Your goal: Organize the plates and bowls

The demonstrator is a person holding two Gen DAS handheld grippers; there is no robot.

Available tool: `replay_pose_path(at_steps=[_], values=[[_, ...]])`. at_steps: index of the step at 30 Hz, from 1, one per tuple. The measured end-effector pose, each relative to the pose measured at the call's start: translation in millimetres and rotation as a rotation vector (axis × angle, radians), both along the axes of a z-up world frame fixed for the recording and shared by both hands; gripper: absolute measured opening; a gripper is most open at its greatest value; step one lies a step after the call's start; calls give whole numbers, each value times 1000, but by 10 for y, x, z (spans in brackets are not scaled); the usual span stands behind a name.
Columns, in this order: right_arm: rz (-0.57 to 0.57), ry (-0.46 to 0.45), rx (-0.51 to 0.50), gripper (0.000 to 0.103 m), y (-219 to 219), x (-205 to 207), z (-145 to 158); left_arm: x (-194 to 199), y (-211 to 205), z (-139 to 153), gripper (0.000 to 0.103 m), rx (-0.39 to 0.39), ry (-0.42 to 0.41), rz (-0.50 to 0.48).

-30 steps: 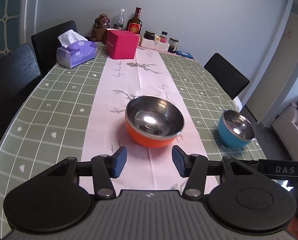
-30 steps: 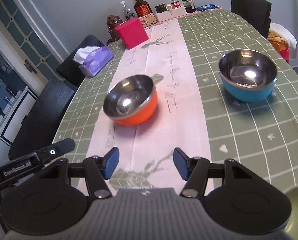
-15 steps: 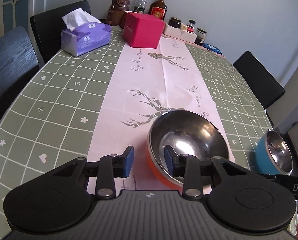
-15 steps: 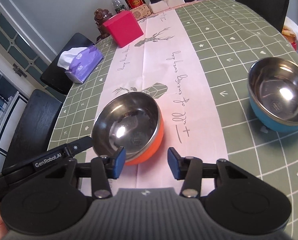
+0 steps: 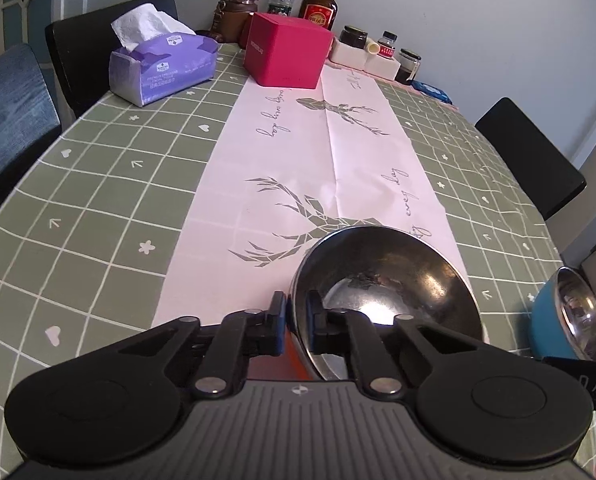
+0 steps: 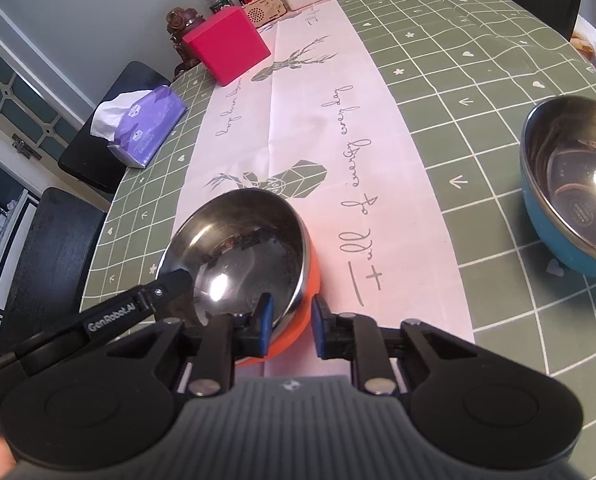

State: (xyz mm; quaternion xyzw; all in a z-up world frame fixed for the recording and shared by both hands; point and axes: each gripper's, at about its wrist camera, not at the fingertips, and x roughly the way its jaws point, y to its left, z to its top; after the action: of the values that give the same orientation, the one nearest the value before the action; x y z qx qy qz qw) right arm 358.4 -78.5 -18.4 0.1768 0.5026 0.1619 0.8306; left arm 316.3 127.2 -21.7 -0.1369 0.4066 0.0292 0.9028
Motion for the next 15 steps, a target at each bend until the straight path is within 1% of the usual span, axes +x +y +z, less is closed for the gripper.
replay_pose_path(at_steps=[3,8,12,15], values=[[0,1,-12,14,4,-18,12,-49,-6,23,7,-9,0,6],[8,-5,-6,14,-60,-136,90,-210,-71,141,8,6,-17,-4],[17,-24,4,13,-187,-341,227,-432,-178,292,9,6,-31,-12],[18,-41,16,12,-347,-565,340,-678,-314,435,9,6,-36,-24]])
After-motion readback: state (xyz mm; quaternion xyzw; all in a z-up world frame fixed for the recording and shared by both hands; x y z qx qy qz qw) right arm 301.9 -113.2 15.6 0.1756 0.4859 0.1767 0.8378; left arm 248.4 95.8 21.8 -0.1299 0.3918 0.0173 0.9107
